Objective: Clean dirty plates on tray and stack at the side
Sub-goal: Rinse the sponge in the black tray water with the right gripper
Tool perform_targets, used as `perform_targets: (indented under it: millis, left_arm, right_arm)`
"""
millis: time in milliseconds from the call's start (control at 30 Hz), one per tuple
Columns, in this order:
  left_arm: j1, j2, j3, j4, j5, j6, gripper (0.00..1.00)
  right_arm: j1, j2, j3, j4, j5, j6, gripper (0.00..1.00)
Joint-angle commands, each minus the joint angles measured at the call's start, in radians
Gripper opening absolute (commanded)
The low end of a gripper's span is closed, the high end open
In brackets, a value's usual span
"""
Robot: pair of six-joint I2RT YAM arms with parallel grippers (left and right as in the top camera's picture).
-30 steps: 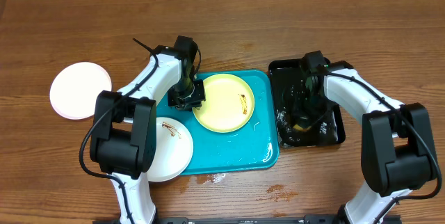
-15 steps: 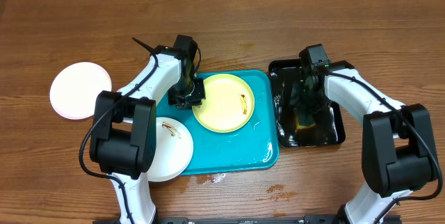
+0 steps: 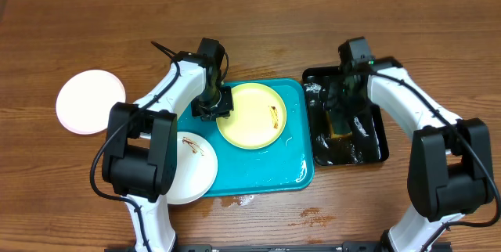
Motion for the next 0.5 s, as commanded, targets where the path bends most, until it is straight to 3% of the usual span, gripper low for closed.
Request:
perform_targets:
  millis: [0, 133, 467]
  left_arm:
    - [-0.006, 0.043, -0.036, 0.005, -0.022, -0.007, 0.30]
    - [-0.006, 0.044, -0.036, 0.006, -0.022, -0.007, 0.30]
    - [-0.006, 0.044, -0.036, 0.003, -0.022, -0.006, 0.29]
  right_arm:
    - [-0.003, 0.001, 0.066, -0.109, -0.002, -0.004, 0.57]
    - [-0.002, 0.001, 0.038, -0.158, -0.002, -0.003, 0.58]
    - [-0.002, 0.001, -0.121, -0.038, -0.002, -0.003, 0.56]
